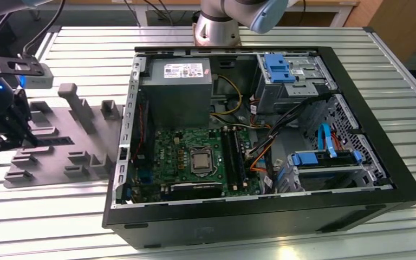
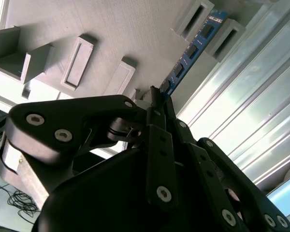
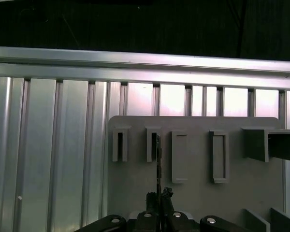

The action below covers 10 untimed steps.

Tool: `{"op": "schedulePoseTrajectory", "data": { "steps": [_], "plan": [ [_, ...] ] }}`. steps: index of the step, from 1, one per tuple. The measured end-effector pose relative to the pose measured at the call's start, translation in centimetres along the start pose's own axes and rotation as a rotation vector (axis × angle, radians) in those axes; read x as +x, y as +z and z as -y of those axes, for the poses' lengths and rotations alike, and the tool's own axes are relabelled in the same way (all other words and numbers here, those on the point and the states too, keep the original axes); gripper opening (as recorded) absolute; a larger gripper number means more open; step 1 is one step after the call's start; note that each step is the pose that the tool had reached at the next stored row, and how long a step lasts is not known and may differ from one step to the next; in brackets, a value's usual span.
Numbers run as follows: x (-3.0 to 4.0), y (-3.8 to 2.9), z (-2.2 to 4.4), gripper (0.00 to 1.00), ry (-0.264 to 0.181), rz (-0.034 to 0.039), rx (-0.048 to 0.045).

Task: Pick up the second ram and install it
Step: 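Pick up the second ram and move it above second insertion slot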

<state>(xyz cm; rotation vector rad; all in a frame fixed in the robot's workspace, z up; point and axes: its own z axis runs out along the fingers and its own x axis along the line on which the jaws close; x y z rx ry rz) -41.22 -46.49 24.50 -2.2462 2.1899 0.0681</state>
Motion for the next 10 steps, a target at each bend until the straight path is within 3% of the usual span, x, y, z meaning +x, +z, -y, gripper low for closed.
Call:
{"op": "schedulePoseTrajectory", "data": {
  "steps": [10],
  "plan": [
    [-0.05,-0.35,-0.02,0.14,0.000,0.0000,-0.0001]
  ]
}}
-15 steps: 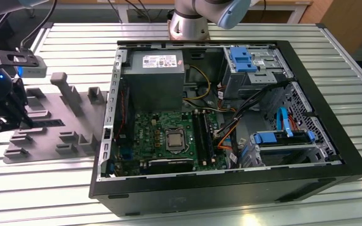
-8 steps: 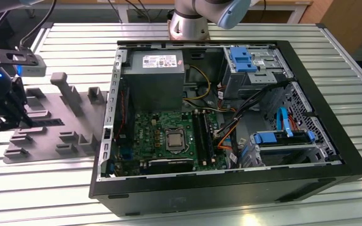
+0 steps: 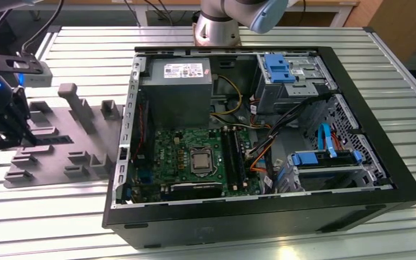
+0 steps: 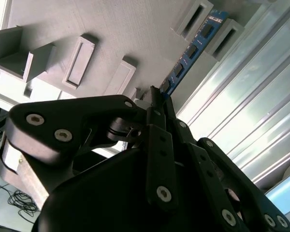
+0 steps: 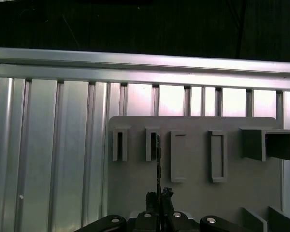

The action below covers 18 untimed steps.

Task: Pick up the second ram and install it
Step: 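Pick up the second ram and move it above second insertion slot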

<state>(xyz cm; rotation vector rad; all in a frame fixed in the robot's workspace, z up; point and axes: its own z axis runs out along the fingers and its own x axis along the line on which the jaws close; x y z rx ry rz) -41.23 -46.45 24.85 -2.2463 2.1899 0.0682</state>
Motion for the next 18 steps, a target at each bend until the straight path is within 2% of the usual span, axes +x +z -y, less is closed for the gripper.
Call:
{"op": "schedulePoseTrajectory", "data": {
  "steps": [18],
  "plan": [
    [-0.12,-0.73,-0.03,0.14,0.000,0.0001,0.0002]
  ]
}}
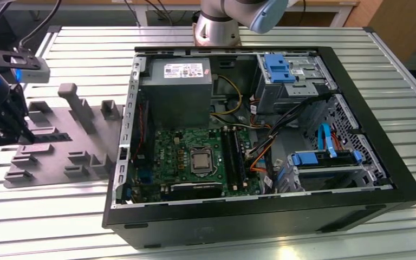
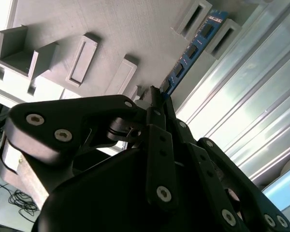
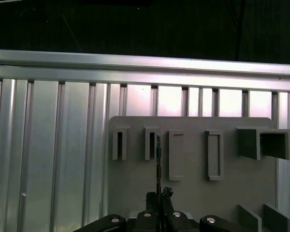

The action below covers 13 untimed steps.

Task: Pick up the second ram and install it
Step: 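Pick up the second ram and move it above second insertion slot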

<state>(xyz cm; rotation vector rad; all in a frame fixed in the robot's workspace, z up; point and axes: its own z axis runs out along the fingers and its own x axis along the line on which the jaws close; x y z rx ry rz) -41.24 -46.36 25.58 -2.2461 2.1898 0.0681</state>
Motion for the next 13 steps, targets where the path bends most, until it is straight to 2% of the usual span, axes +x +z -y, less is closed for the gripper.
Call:
{"op": "schedulePoseTrajectory", "data": {
  "steps": [13],
  "plan": [
    [-0.09,-0.64,-0.03,0.14,0.000,-0.0001,-0.0001]
  ]
}}
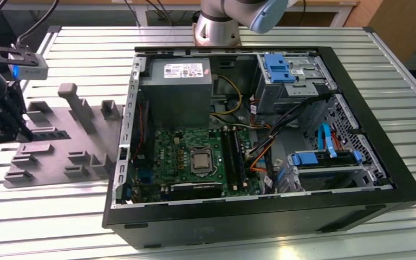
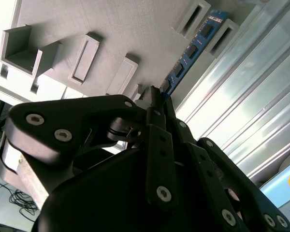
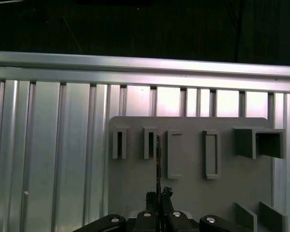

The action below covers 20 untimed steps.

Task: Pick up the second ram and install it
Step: 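Pick up the second ram and move it above second insertion slot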

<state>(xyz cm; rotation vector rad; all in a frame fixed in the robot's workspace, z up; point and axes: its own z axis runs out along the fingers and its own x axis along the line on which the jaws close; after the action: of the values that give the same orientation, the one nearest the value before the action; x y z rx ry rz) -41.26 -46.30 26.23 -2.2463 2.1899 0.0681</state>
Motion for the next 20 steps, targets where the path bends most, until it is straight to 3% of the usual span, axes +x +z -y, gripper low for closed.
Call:
{"op": "schedulePoseTrajectory", "data": {
  "steps": [20],
  "plan": [
    [-0.15,-0.91,-0.06,0.14,0.000,0.0000,0.0002]
  ]
}}
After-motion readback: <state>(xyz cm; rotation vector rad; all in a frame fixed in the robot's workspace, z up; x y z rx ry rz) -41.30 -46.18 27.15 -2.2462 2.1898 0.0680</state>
